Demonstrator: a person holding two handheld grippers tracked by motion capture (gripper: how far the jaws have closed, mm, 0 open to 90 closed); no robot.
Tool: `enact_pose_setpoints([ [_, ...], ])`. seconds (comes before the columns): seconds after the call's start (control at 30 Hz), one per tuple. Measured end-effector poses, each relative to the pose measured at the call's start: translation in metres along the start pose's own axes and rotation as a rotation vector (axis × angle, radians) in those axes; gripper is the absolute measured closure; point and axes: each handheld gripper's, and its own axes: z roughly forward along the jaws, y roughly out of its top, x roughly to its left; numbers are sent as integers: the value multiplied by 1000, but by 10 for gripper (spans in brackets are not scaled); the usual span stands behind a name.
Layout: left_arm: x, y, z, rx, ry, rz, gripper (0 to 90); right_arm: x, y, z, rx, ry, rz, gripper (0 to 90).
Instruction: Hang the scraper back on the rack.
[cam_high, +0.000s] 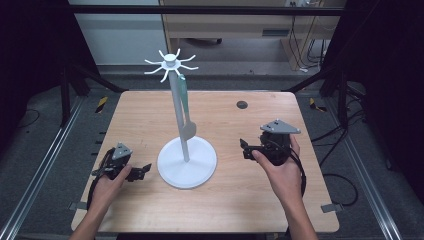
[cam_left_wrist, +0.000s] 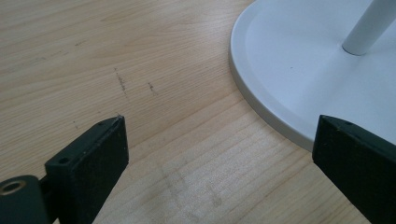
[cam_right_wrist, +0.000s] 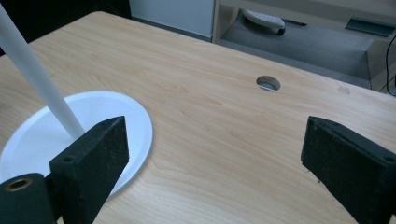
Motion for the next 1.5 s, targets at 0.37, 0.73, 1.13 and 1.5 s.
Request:
enact_pose_setpoints([
  [0.37,-1,0,0,1,-2,1,33,-1,-32,9,49,-11,7,77],
  [0.73,-1,0,0,0,-3,2,33,-1,-65,22,93,1,29,72],
  [1.13,-2,0,0,3,-7,9,33,-4,-88,32,142,-3,40,90],
  [1.5,-2,0,1,0,-11,8,33,-8,-103,46,191,-9,49,93],
])
